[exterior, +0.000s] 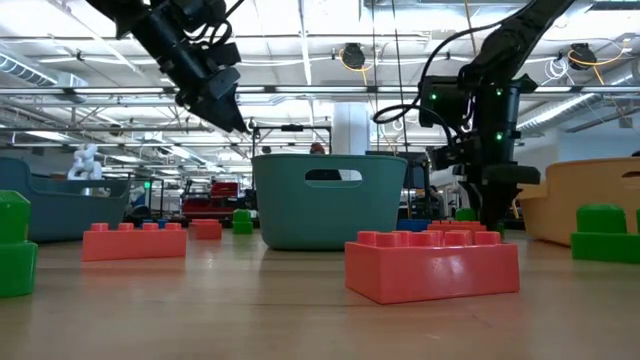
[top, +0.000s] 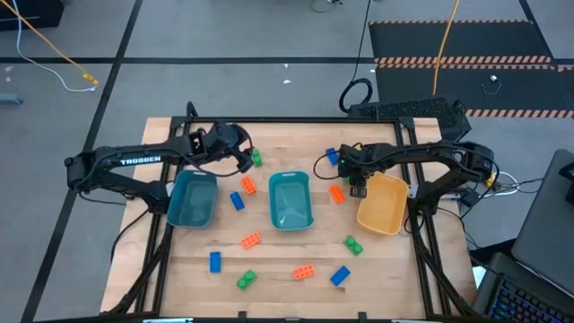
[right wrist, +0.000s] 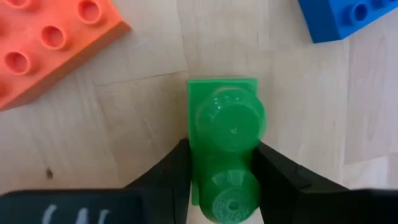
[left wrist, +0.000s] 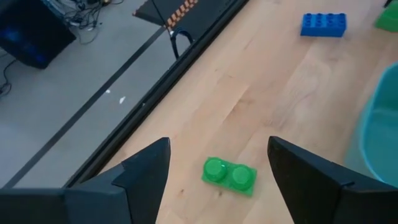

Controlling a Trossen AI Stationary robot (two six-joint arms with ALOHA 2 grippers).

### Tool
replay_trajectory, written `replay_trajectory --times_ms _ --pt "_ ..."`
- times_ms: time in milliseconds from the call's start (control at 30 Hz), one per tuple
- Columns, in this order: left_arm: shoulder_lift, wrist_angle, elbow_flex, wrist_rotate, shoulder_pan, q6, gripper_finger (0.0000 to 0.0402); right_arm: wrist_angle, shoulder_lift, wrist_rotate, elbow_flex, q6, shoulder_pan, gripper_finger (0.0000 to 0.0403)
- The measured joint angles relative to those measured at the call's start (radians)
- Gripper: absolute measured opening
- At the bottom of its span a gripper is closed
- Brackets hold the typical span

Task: Sort & place blocks by color
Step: Put the green game piece into the light blue bin

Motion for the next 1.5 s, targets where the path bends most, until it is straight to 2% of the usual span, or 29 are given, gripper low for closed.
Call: replay_trajectory --times_ms 167,400,500,600,733,867,1067,1333,1500 --pt "-0.003 -0.001 0.0 -0.001 -0.026 0.005 0.026 0.006 -0.069 0.0 0.001 -0.001 0.005 0.0123" --pt "-0.003 -0.001 0.0 0.0 -0.042 0.008 0.0261 -0.054 -0.257 0.001 0.084 0.002 0.071 0.0123" --pt "-0.003 -0.001 0.0 -0.001 -0.042 0.009 0.0261 -0.104 -0.318 0.077 0.135 0.009 0.115 0.0123" --pt "-0.003 0.007 0.0 -0.001 -0.042 0.01 0.0256 -0.056 -0.34 0.123 0.169 0.011 0.164 0.0123" --pt "-0.003 0.018 0.0 0.0 -0.045 -0.008 0.0249 0.134 -0.306 0.074 0.176 -0.001 0.211 0.0123" --pt "-0.003 0.04 0.0 0.0 -0.048 -0.025 0.025 0.335 -0.216 0.07 0.176 -0.048 0.242 0.0123" --pt "-0.003 0.041 0.0 -0.001 -0.054 -0.048 0.025 0.547 -0.114 -0.011 0.176 -0.084 0.274 0.0123" --pt "-0.003 0.033 0.0 0.0 -0.065 -0.067 0.025 0.583 -0.062 -0.111 0.176 -0.079 0.281 0.0123" --pt "-0.003 0.06 0.0 0.0 -0.087 -0.064 0.025 0.591 -0.016 -0.114 0.175 -0.069 0.281 0.0123"
